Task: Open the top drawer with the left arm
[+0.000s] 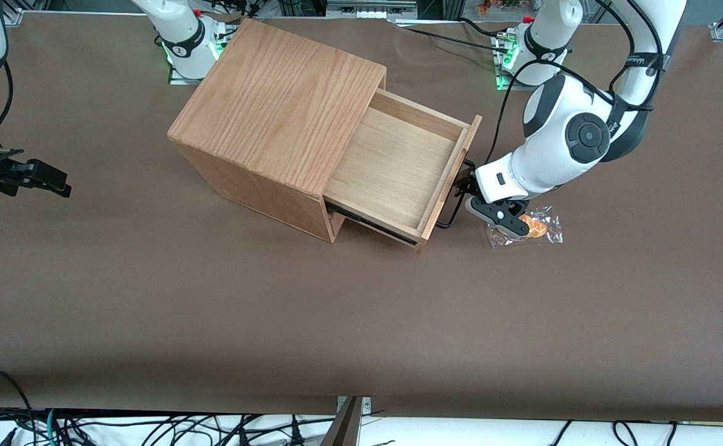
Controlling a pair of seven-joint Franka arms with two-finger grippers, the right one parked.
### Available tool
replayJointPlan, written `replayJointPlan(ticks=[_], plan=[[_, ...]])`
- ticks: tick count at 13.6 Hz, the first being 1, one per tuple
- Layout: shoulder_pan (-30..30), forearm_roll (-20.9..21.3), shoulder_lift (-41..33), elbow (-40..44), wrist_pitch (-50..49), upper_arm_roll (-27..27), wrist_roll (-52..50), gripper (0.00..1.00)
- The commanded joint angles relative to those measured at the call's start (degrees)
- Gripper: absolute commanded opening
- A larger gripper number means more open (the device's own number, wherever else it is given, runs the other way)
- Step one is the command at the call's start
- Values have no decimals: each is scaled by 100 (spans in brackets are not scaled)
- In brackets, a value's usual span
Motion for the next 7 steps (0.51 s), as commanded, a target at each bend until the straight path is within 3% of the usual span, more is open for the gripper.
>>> replayJointPlan(ticks=[1, 7], plan=[[35, 498, -133, -108, -241, 156, 484, 100], [35, 471, -115, -117, -355, 156, 431, 100]])
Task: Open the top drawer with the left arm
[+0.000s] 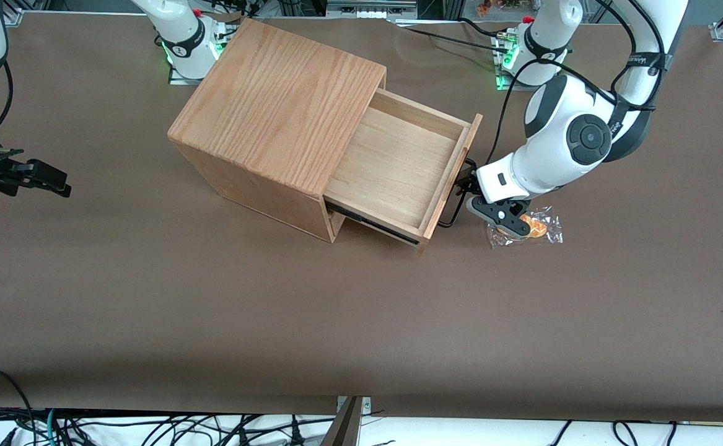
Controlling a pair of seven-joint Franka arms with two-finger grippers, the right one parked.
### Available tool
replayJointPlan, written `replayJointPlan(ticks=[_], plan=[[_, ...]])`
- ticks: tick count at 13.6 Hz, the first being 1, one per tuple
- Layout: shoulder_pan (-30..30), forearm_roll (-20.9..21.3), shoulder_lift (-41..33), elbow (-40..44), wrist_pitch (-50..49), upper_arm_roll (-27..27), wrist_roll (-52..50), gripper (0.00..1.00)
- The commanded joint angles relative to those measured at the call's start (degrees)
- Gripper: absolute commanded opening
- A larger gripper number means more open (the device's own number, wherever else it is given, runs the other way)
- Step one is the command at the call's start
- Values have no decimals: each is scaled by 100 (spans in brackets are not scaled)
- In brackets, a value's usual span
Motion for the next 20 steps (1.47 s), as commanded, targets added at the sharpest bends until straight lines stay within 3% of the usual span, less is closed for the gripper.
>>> replayJointPlan(ticks=[1, 10, 15, 20], plan=[[34, 471, -115, -143, -239, 134, 431, 100], [78, -688, -256, -30, -696, 134, 475, 100], [122, -698, -370, 427, -1415, 143, 431, 100], [149, -619, -651, 1174, -2320, 581, 396, 100]])
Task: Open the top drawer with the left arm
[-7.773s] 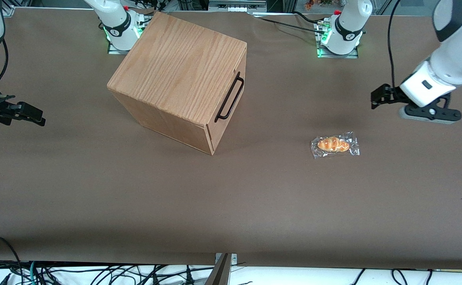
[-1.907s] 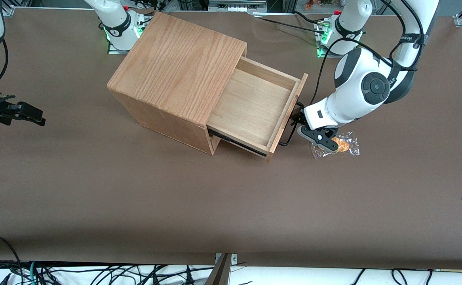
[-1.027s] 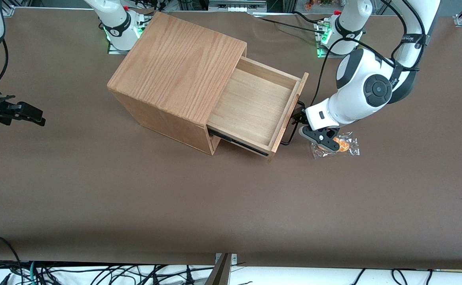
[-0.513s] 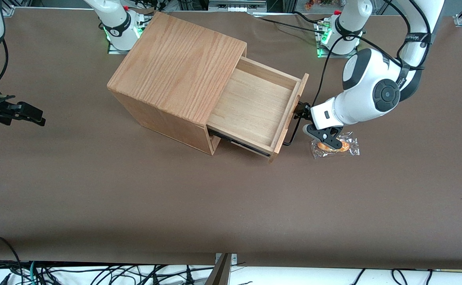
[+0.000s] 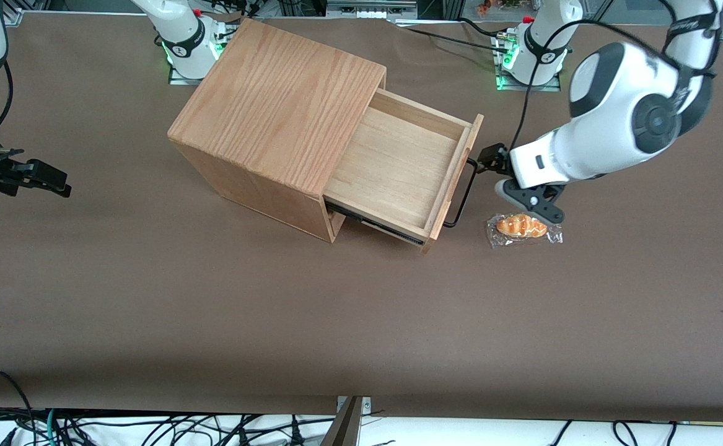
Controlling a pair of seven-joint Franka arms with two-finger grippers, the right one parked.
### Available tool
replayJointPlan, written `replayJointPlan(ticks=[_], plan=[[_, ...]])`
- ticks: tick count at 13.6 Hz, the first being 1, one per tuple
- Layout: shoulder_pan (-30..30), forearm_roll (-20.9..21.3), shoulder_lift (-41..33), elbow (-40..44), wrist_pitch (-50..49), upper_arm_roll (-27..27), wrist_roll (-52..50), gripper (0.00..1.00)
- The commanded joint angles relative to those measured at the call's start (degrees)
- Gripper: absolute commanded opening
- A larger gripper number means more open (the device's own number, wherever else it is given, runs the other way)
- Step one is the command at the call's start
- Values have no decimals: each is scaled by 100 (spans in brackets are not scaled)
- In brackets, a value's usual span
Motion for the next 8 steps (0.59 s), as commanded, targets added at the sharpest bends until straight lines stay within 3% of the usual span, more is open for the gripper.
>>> replayJointPlan(ticks=[1, 2, 5, 8], plan=[[35, -82, -169, 396, -619, 319, 107, 100], [27, -30, -187, 519, -804, 442, 89, 100], [18, 1154, -318, 854, -938, 487, 2, 100], [-34, 1814, -599, 863, -938, 548, -673, 100]])
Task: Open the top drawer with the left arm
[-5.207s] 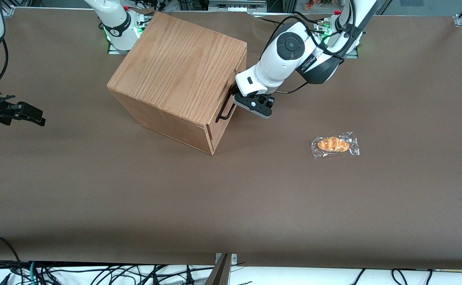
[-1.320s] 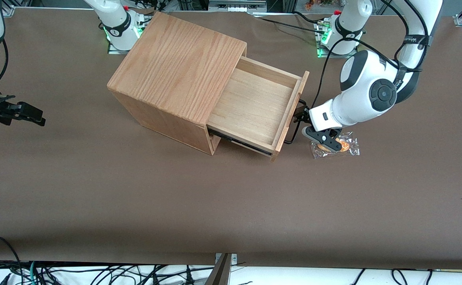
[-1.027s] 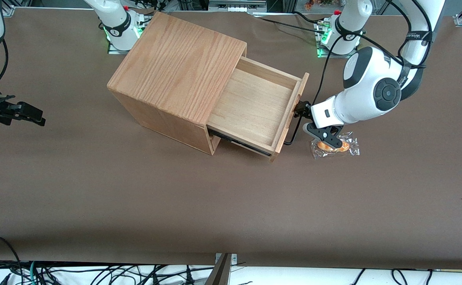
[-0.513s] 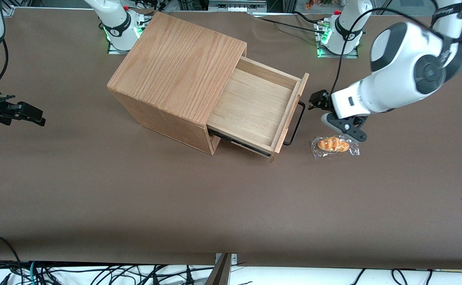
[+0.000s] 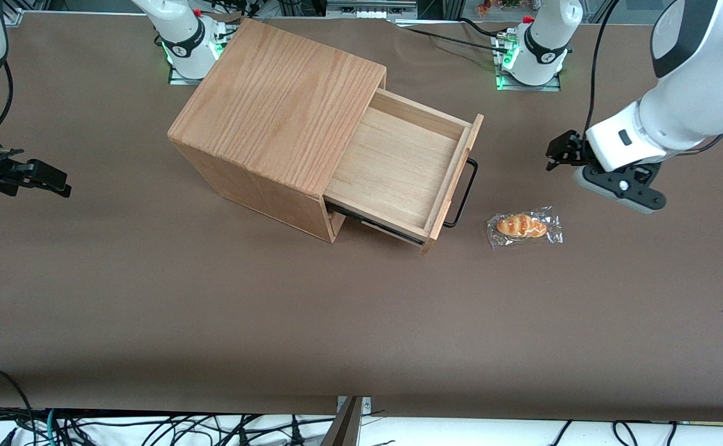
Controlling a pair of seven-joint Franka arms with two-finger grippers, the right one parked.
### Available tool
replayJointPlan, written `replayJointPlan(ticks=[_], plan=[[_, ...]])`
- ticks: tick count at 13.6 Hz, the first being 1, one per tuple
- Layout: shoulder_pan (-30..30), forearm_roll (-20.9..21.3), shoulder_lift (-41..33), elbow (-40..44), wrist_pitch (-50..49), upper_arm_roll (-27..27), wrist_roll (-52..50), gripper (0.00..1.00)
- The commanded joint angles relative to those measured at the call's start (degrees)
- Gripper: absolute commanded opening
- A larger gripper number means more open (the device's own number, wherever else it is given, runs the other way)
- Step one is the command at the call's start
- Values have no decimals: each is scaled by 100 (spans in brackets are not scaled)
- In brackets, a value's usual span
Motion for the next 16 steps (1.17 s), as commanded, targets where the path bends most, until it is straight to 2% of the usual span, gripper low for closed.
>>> replayJointPlan(ticks=[1, 3, 5, 6, 16], plan=[[-73, 566, -280, 82, -108, 39, -600, 100], [-82, 507, -316, 336, -108, 319, -1179, 100], [-82, -18, -307, 460, -108, 592, -1296, 100], [-82, -152, -316, 469, -117, 680, -1279, 100], [-30, -65, -351, 452, -433, 699, -1252, 100]])
